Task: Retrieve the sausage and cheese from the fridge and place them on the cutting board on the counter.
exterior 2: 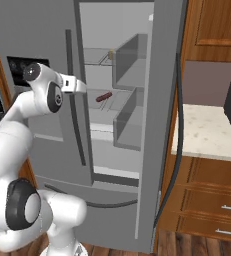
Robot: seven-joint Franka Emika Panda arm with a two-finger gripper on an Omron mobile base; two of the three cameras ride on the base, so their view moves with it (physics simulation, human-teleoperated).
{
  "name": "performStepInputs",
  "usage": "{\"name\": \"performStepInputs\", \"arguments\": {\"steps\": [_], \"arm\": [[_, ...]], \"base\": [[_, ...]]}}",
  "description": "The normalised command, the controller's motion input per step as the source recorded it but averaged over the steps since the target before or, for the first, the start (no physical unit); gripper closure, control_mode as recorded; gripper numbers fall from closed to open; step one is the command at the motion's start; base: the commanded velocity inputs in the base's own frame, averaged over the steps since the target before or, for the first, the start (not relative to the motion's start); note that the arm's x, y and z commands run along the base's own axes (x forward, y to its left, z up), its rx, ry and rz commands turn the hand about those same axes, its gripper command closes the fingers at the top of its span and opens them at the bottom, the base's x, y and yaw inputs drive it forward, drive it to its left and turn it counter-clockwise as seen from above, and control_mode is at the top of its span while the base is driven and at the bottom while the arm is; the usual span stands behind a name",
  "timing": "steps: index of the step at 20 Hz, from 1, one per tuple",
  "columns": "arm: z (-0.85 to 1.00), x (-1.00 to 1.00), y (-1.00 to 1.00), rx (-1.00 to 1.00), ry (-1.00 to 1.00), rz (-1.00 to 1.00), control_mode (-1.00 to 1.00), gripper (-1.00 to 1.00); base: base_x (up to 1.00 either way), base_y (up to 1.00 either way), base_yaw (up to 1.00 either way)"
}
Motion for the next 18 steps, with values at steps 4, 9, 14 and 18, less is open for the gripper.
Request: {"name": "performStepInputs", "arguments": {"steps": [4, 9, 14, 18], "arm": [[-0.01, -0.89, 0.27, 0.0, -0.16, -0.18, -1.0, 1.0], [0.03, -1.0, 0.3, 0.0, -0.05, -0.21, -1.0, 1.0], [0.01, -0.98, 0.44, 0.0, -0.03, -0.19, -1.0, 1.0], [0.0, -0.47, 0.71, 0.0, 0.0, -0.2, -1.0, 1.0]], "base": [[0.0, 0.0, 0.0], [0.0, 0.0, 0.0], [0.0, 0.0, 0.0], [0.0, 0.0, 0.0]]}}
